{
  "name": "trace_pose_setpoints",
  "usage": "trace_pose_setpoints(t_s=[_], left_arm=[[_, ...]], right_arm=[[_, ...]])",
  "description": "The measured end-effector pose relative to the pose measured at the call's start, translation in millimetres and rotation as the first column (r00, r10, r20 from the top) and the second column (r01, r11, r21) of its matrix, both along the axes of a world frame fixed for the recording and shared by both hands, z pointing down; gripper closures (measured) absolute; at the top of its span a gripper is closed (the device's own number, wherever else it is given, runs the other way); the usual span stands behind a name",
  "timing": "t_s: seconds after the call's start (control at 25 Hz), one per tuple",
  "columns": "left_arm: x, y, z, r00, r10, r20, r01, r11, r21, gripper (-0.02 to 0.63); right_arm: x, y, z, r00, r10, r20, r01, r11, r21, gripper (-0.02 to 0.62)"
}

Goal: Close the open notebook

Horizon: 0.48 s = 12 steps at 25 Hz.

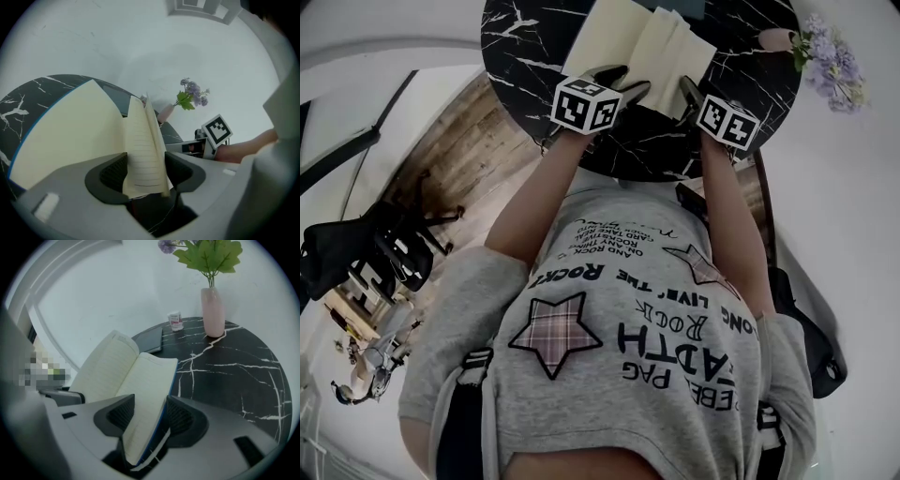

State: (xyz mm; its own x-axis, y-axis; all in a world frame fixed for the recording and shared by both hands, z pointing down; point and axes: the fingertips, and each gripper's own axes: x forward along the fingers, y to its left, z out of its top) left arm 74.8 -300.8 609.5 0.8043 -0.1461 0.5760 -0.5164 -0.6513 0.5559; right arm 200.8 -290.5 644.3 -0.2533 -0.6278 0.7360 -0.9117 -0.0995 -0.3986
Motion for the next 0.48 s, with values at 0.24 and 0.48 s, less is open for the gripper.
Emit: trace_pose_setpoints(t_s=[0.24, 0.48], left_arm=[[22, 17, -10, 0.998, 0.063, -0.023, -0.062, 0.998, 0.014, 0.373], [46, 52, -35, 0.980, 0.165, -0.111, -0.163, 0.986, 0.025, 0.374]], right_arm=[[17, 8, -12, 1.000, 0.022, 0.003, -0.022, 1.000, 0.022, 0.397], [29, 15, -20, 0.999, 0.052, 0.006, -0.052, 0.998, 0.022, 0.399]])
